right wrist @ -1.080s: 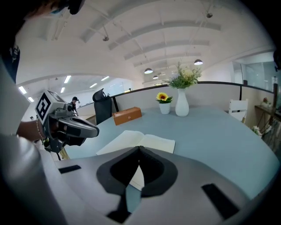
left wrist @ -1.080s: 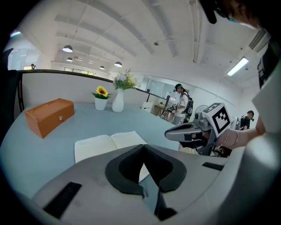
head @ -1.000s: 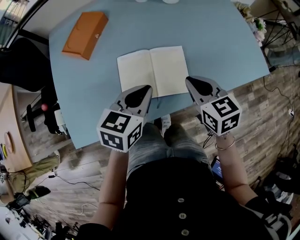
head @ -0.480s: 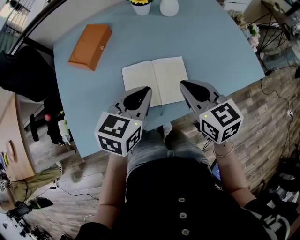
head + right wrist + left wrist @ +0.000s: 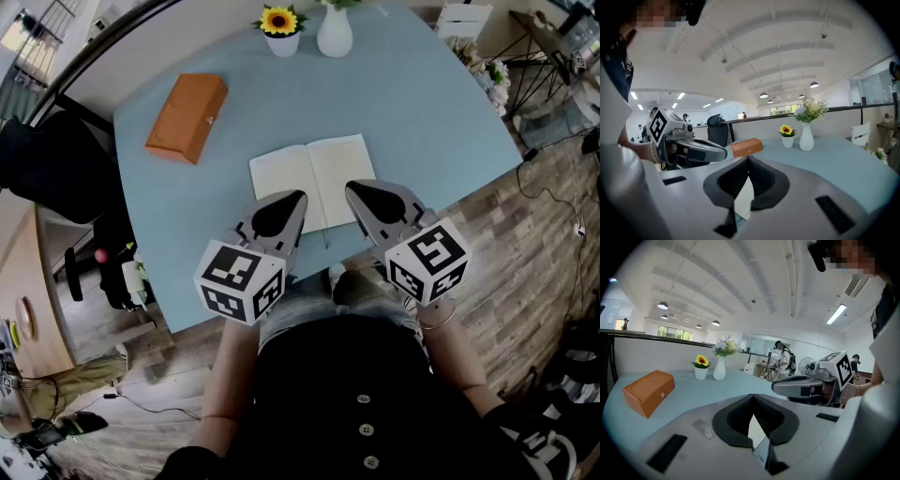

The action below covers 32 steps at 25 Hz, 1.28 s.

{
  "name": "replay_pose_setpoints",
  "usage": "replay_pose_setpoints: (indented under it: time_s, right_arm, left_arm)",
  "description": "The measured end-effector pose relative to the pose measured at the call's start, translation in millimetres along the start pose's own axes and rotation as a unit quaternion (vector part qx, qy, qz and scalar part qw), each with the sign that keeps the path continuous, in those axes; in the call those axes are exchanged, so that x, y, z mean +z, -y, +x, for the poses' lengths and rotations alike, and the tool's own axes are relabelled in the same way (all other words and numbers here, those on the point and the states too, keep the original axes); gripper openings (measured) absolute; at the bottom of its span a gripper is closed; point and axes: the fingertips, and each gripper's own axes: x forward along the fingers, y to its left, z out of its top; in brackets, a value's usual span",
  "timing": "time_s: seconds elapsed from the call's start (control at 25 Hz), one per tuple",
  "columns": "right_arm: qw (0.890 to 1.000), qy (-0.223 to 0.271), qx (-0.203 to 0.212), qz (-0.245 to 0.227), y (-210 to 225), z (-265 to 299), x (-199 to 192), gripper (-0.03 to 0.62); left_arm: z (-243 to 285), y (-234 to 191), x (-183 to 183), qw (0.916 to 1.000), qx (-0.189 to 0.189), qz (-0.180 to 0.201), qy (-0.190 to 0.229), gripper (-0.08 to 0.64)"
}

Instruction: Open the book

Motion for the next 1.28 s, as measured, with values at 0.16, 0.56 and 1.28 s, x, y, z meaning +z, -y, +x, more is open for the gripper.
replay_pose_setpoints:
  time_s: [0.16, 0.56, 1.28]
  right_arm:
    - [1.0, 0.026, 0.004, -0.007, -5, 1, 12, 0.005]
    - [0.999, 0.029, 0.014, 0.003, -17, 9, 9, 0.006]
    - [1.0, 0.003, 0.016, 0.004, -29, 21, -16, 0.006]
  left_arm:
    - [-3, 2, -4, 0.9999, -0.008, 0.006, -0.002, 0.012]
    - [-2, 0, -17, 0.9998, -0.005, -0.01, -0.016, 0.012]
    - [8, 0, -46, 0.9976, -0.011, 0.0, -0.068, 0.012]
